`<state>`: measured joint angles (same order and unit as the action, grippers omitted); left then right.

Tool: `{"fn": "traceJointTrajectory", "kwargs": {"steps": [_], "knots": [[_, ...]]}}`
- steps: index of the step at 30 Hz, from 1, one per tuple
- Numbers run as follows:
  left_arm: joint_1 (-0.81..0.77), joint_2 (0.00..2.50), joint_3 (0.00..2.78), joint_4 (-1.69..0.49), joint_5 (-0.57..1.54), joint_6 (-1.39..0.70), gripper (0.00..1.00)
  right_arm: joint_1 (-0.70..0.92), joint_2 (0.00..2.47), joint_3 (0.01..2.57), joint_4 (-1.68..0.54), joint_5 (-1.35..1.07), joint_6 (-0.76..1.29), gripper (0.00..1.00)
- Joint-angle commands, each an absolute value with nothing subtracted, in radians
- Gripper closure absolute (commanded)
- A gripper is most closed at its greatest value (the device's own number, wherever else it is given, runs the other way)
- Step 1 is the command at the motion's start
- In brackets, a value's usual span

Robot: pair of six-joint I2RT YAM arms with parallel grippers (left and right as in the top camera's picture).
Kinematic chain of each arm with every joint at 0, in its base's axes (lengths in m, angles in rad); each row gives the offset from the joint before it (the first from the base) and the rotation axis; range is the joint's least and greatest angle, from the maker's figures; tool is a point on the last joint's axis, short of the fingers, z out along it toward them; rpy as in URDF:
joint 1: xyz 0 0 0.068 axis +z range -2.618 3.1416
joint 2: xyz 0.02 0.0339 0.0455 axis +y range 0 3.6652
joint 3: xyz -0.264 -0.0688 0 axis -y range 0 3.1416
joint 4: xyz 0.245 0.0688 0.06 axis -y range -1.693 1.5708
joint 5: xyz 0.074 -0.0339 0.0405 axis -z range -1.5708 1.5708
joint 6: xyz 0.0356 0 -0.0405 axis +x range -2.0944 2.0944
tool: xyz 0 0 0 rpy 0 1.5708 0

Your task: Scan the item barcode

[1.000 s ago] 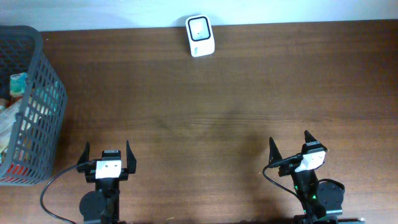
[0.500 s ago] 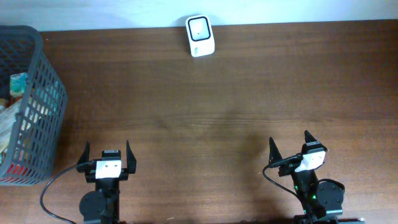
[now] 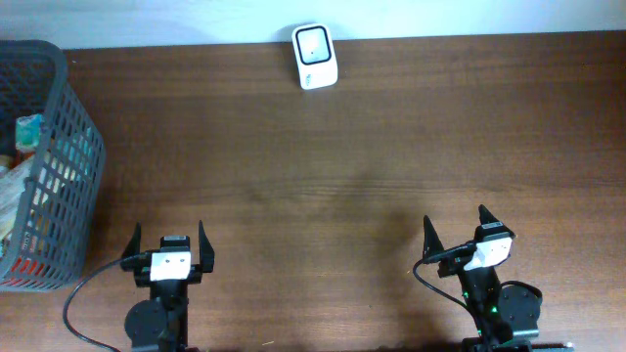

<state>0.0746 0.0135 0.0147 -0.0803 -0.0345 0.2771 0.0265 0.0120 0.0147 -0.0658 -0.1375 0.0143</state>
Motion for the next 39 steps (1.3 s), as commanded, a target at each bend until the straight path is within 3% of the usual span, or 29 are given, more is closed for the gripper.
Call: {"fn": "traceJointTrajectory", "kwargs": {"steps": [1,13,21,29,35,39], "knots": [[0.073,0.005,0.009,-0.081,-0.042,0.275,0.01,0.019,0.004,0.006,-0.065,-0.147,0.011,0.01],[0.073,0.052,0.121,-0.02,0.004,0.198,0.01,0.019,0.004,0.006,-0.065,-0.147,0.011,0.01],[0.073,0.408,0.495,-0.13,0.066,0.195,0.01,0.019,0.004,0.006,-0.065,-0.147,0.011,0.01],[0.073,0.914,1.109,-0.553,0.224,0.146,0.01,0.019,0.004,0.006,-0.065,-0.147,0.011,0.01],[0.073,1.36,1.709,-1.023,0.317,0.147,0.01,0.019,0.004,0.006,-0.064,-0.147,0.011,0.01],[0.073,1.457,1.773,-0.989,0.35,0.147,0.01,0.019,0.004,0.006,-0.065,-0.147,0.011,0.01]]}}
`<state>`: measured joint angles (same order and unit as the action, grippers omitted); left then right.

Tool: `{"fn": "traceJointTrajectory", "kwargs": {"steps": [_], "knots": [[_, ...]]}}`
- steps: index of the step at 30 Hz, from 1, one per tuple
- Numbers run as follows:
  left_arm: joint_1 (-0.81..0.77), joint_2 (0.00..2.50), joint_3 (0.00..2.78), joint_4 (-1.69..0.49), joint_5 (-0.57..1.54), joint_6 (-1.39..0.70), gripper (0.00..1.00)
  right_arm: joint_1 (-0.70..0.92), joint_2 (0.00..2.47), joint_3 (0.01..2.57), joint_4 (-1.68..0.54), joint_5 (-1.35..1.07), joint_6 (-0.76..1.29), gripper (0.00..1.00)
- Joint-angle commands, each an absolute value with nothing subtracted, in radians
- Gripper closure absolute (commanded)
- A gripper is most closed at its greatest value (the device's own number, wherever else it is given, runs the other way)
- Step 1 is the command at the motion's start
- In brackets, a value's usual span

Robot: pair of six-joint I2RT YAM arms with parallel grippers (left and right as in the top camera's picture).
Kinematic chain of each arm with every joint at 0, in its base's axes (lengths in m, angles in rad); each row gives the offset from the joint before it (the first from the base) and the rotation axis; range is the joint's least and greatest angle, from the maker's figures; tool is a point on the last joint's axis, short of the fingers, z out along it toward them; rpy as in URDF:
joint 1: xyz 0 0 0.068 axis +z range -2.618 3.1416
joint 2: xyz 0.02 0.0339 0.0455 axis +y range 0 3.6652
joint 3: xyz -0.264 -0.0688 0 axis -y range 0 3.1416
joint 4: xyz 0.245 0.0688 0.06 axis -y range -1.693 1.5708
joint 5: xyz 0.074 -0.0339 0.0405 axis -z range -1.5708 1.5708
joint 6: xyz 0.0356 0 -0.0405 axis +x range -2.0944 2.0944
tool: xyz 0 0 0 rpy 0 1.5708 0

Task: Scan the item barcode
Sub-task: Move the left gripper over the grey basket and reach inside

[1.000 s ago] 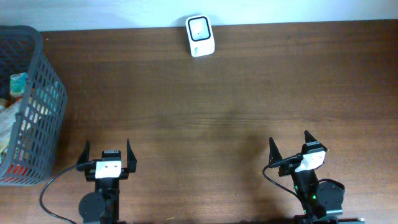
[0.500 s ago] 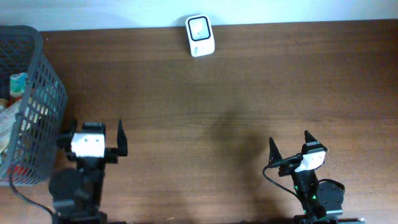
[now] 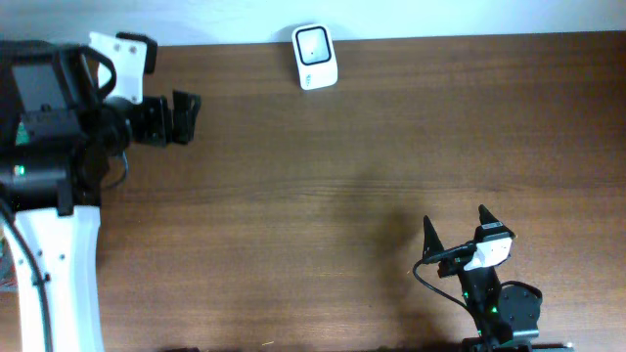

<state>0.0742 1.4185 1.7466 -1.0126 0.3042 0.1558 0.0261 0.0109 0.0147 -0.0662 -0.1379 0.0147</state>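
The white barcode scanner (image 3: pixel 315 57) stands at the table's far edge, left of centre. My left arm is raised close to the overhead camera and fills the left side. Its left gripper (image 3: pixel 184 117) points right over the far left of the table, looks open and holds nothing. The basket with the items lies under that arm and is hidden. At the near right, the right gripper (image 3: pixel 458 225) rests open and empty, fingertips pointing toward the far edge.
The left arm's white link (image 3: pixel 59 284) and black motor housing (image 3: pixel 44 117) cover the left edge of the brown table (image 3: pixel 342 176). A white wall runs along the far edge behind the scanner.
My left arm was parked at the near left with its gripper open; now it is raised, with the gripper at the far left, covering the basket. The right arm has not moved.
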Motion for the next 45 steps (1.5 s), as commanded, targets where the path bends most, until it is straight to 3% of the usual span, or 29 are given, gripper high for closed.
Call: {"fn": "traceJointTrajectory", "kwargs": {"steps": [1,7,11,20,25,30,38,45], "knots": [[0.073,1.467,1.773,-0.984,0.35,0.147,0.01,0.019,0.004,0.006,-0.065,-0.147,0.011,0.01],[0.073,1.494,1.773,-0.931,0.282,0.128,0.01,0.019,0.004,0.006,-0.065,-0.147,0.011,0.01],[0.119,1.493,1.78,-0.879,0.033,-0.13,0.01,0.019,0.004,0.006,-0.065,-0.147,0.011,0.01],[0.408,1.493,1.826,-0.82,0.032,-0.151,0.01,0.019,0.004,0.006,-0.065,-0.147,0.011,0.01],[0.641,1.508,1.83,-0.941,0.025,-0.316,0.01,0.019,0.004,0.006,-0.065,-0.147,0.011,0.01],[0.809,1.582,1.827,-1.011,0.026,-0.345,0.01,0.019,0.004,0.006,-0.065,-0.147,0.011,0.01],[0.813,1.74,1.72,-1.091,-0.191,-0.453,0.01,0.019,0.004,0.006,-0.065,-0.147,0.011,0.01],[0.823,1.748,1.549,-0.957,-0.278,-0.477,0.01,0.019,0.004,0.006,-0.065,-0.147,0.011,0.01]]}}
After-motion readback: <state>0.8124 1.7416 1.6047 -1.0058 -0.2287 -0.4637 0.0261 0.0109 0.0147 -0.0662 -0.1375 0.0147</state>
